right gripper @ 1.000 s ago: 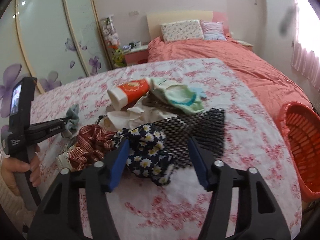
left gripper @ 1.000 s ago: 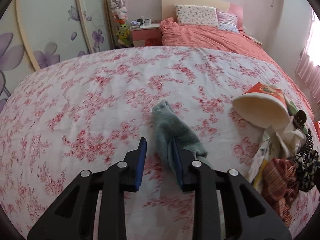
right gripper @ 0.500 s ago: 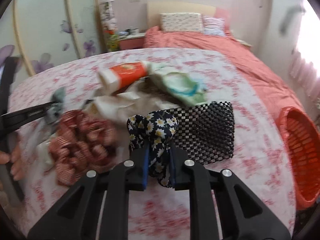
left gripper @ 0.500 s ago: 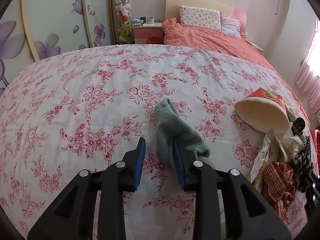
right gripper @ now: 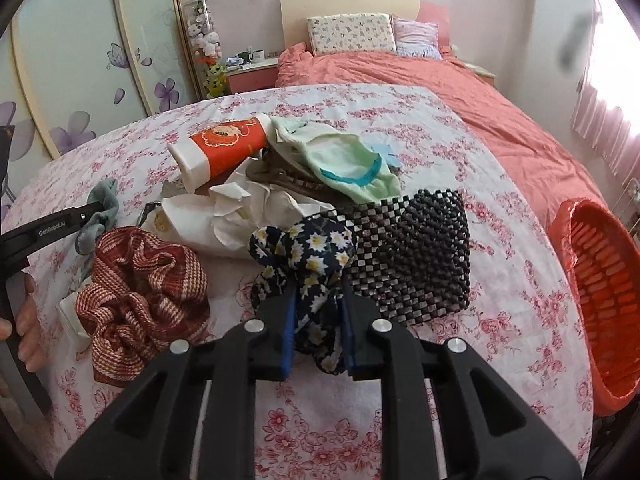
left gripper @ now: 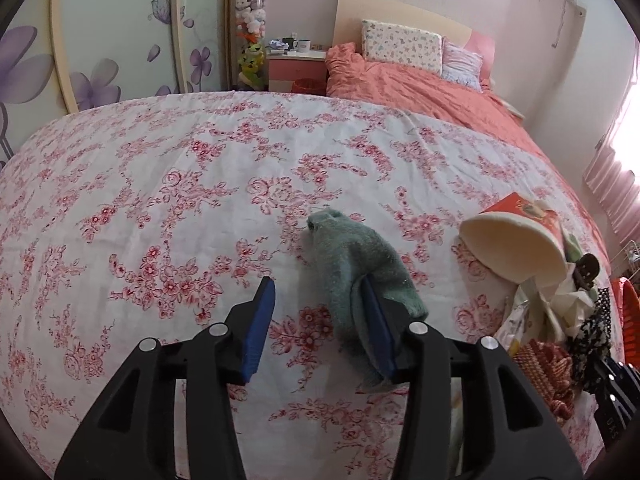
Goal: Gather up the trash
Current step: 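Grasp the grey sock with the left tool while the right tool grasps the floral cloth, then carry the sock and floral cloth to the orange basket and release both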
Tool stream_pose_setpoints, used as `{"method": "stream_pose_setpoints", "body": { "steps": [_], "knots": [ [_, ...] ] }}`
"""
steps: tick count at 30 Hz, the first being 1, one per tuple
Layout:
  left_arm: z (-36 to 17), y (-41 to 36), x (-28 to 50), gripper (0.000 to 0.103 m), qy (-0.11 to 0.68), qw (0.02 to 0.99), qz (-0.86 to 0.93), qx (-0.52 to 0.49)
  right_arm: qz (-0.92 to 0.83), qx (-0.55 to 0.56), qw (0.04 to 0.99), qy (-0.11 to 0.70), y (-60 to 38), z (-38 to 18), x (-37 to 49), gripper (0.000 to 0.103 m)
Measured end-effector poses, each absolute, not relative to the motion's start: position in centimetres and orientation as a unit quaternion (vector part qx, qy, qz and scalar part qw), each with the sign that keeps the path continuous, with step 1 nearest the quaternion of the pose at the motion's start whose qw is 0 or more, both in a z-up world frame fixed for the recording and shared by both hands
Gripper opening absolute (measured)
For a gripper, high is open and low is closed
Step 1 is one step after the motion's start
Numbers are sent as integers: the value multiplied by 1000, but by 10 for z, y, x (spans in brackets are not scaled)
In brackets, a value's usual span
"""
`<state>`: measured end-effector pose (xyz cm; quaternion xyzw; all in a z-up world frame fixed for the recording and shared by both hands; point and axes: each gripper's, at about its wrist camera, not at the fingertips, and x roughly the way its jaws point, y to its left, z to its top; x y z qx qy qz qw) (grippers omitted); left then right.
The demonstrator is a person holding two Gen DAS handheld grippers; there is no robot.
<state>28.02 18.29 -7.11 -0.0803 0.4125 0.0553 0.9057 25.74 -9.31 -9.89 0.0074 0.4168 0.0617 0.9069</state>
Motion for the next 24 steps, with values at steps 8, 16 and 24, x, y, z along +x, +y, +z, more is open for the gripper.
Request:
{"method": "stream_pose_setpoints", "body": {
  "steps": [8, 16, 24],
  "knots": [
    [-69, 181, 278, 57, 398, 911, 43, -98, 59, 2, 907, 417, -93, -100, 257, 19],
    [-72, 168, 294, 56, 419, 903, 55, -74, 59, 3, 906, 418, -93, -101, 257, 20],
    [-76, 151, 294, 32, 424, 903, 45, -47, 59, 5, 906, 419, -93, -101, 257, 20]
  ]
}}
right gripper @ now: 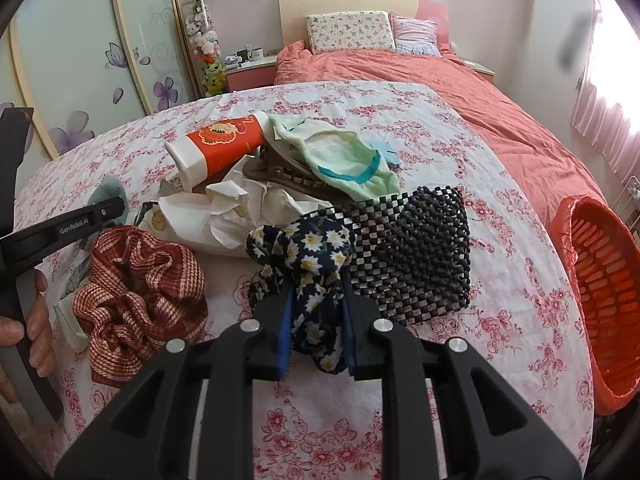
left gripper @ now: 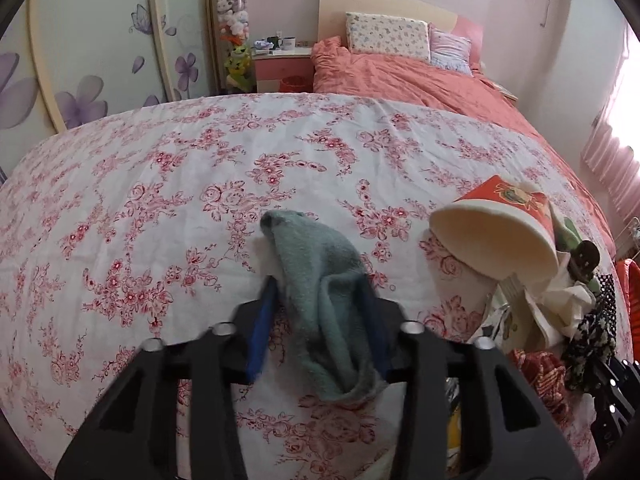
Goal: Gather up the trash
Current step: 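Carry the sock and floral cloth to the orange basket and release both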
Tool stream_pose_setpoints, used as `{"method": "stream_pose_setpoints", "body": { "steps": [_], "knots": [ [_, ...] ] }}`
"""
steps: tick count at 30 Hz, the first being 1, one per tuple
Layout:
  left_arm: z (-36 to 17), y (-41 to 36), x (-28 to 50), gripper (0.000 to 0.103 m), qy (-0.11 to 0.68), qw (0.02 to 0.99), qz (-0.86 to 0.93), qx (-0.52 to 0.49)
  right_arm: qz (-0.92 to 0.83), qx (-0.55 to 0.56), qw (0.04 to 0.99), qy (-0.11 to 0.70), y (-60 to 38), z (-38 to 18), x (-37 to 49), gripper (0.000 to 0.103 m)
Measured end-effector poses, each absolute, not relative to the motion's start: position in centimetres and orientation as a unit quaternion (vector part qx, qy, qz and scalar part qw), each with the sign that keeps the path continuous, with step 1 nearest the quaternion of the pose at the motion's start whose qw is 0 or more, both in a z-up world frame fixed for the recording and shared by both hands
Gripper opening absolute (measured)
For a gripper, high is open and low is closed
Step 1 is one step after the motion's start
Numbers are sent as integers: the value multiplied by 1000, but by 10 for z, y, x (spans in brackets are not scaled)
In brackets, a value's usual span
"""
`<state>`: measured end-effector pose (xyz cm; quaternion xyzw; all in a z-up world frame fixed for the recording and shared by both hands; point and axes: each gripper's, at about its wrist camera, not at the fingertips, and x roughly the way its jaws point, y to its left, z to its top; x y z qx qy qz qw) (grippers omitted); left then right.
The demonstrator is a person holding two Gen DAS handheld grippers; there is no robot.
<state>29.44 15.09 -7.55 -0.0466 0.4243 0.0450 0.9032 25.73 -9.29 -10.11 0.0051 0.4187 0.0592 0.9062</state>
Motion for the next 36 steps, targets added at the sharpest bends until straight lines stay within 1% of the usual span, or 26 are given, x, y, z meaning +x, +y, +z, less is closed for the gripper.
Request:
{"method": "stream_pose_setpoints", "body": {
  "steps": [2, 4, 7, 14, 20, 27, 36],
  "knots": [
    [-75, 150, 294, 27, 423, 904, 45, -45, 59, 6, 906, 419, -93, -101, 257, 20],
    [-74, 150, 293, 19, 420, 905, 42, -43, 60, 7, 906, 418, -93, -101, 257, 20],
    [-70, 154, 291, 15, 420, 905, 38, -48, 66, 13, 910, 410, -94, -99, 254, 20],
    [-50, 155, 280, 14, 403, 914, 37, -42, 75, 14, 921, 382, -98, -87, 237, 18],
    [-28, 145, 267, 14, 387, 921, 28, -41, 74, 49, 929, 359, -120, -63, 224, 18],
    [1, 119, 249, 14, 369, 929, 3, -35, 67, 77, 940, 324, -150, -34, 206, 17],
    [18, 72, 236, 14, 356, 932, -54, -29, 47, 106, 951, 288, -191, -7, 187, 17]
  ]
}}
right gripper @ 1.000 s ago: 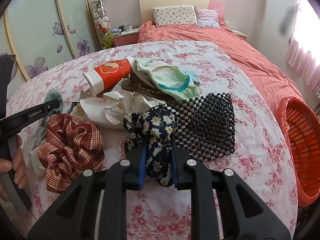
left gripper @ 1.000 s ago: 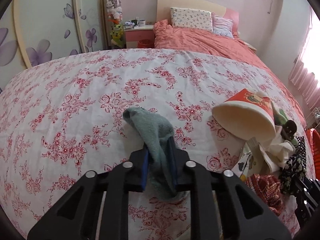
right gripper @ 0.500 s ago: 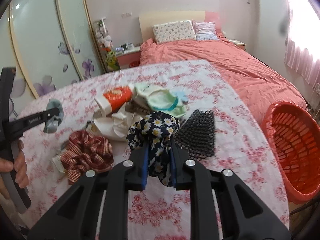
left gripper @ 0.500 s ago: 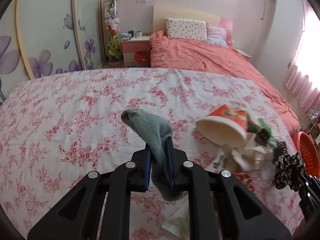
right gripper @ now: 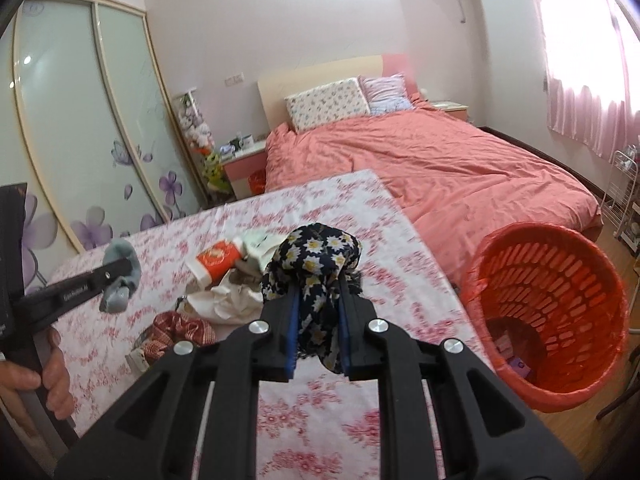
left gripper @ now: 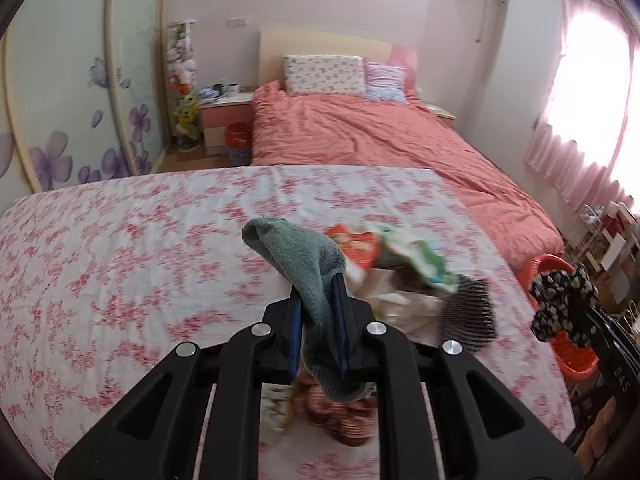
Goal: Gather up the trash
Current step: 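Carry the sock and floral cloth to the orange basket and release both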
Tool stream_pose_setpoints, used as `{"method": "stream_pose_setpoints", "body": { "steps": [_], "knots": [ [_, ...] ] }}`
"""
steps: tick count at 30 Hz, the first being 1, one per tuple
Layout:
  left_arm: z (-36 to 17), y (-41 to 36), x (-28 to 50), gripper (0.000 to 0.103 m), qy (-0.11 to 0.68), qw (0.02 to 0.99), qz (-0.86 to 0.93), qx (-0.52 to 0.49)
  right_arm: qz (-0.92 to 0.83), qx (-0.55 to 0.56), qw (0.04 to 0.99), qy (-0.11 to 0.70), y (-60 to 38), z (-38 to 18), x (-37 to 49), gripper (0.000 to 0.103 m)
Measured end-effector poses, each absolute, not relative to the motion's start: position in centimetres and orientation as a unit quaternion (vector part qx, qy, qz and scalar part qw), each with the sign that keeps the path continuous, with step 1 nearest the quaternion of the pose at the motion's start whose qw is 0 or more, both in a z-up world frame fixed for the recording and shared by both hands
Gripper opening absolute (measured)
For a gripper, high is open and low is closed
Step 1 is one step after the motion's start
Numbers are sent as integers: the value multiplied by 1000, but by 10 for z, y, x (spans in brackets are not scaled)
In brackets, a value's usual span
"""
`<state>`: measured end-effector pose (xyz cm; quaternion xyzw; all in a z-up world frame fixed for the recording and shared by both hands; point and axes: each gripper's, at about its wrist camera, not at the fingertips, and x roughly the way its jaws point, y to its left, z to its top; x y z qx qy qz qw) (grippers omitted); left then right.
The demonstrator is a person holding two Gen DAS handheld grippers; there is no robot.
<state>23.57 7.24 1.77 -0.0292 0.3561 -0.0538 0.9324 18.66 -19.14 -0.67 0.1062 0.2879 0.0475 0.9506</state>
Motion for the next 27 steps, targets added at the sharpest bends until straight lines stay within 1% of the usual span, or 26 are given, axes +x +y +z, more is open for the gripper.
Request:
{"method": "stream_pose_setpoints", "body": {
  "steps": [11, 18, 27],
  "knots": [
    [27, -9, 220, 14, 343, 926, -157, -5, -5, 119, 961, 251, -247, 8, 158, 17],
    [26, -62, 214, 14, 340, 913, -225, 8, -52, 126, 960, 243, -285, 3, 148, 17],
    [13, -141, 228, 14, 345, 885, -312, 31, -104, 164, 952, 237, -344, -7, 144, 16]
  ]
}}
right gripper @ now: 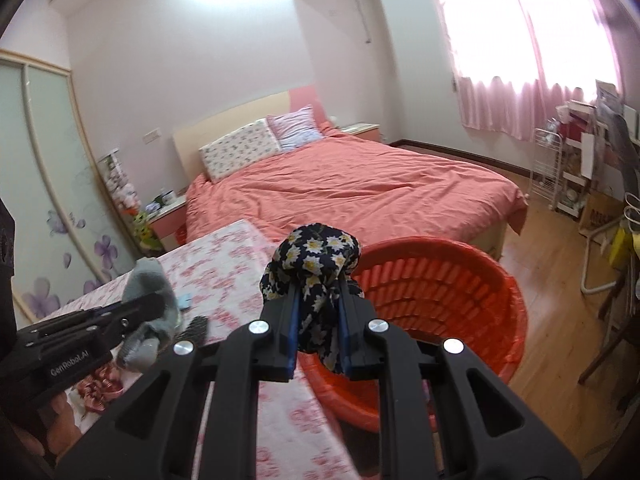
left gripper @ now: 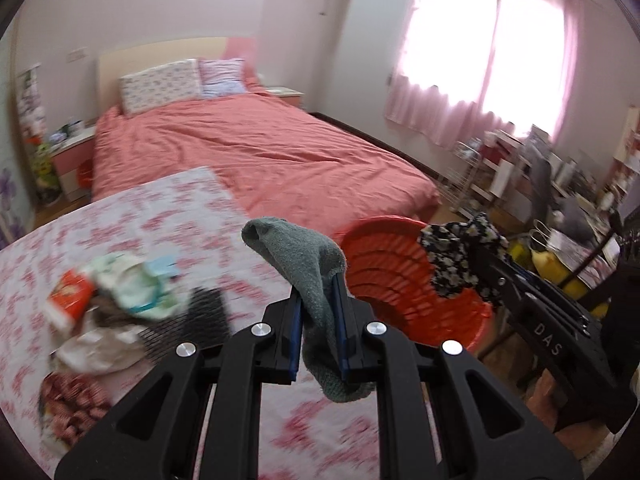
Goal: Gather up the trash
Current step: 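Carry the sock and floral cloth to the orange basket and release both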
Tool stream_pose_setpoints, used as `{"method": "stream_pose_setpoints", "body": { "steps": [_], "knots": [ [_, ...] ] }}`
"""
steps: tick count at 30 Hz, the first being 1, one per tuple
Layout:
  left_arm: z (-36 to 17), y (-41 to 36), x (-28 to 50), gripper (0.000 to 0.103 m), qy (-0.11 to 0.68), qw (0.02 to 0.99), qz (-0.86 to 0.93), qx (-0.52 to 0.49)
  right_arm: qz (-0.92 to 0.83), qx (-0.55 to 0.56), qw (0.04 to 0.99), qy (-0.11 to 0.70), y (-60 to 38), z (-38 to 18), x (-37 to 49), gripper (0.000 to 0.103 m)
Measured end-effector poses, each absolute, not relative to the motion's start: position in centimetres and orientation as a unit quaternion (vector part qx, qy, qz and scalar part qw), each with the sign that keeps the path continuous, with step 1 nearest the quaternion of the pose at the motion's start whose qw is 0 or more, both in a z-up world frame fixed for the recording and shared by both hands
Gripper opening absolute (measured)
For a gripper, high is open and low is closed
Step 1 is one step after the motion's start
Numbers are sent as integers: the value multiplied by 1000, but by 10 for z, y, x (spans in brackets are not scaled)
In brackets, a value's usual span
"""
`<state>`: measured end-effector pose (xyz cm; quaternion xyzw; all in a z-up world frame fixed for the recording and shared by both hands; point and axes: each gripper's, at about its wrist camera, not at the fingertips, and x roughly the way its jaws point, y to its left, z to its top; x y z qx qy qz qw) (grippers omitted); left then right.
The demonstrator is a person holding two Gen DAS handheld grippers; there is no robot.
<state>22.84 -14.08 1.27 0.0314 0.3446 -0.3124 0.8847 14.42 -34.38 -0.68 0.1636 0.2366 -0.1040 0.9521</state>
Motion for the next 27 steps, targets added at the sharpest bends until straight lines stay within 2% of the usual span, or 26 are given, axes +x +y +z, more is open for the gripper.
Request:
{"method": "stream_pose_setpoints", "body": {
  "steps": [17, 20, 23, 24, 25, 27],
  "knots": [
    [-34, -241, 253, 14, 384, 825, -404, 97, -173, 222, 928, 246, -435, -57, 164, 17],
    [-40, -249, 253, 15, 391, 819, -405, 108, -174, 232, 923, 252, -444, -67, 170, 22],
    [-45, -253, 255, 23, 398, 819, -396, 119, -177, 242, 920, 254, -452, -74, 173, 31],
    [-47, -254, 257, 30, 402, 819, -391, 120, -178, 245, 918, 254, -454, -77, 173, 36],
    [-49, -254, 259, 35, 408, 819, -385, 120, -180, 245, 918, 256, -455, -79, 174, 37],
    [-51, -253, 261, 38, 412, 820, -379, 122, -183, 242, 916, 261, -458, -82, 175, 37]
  ]
}}
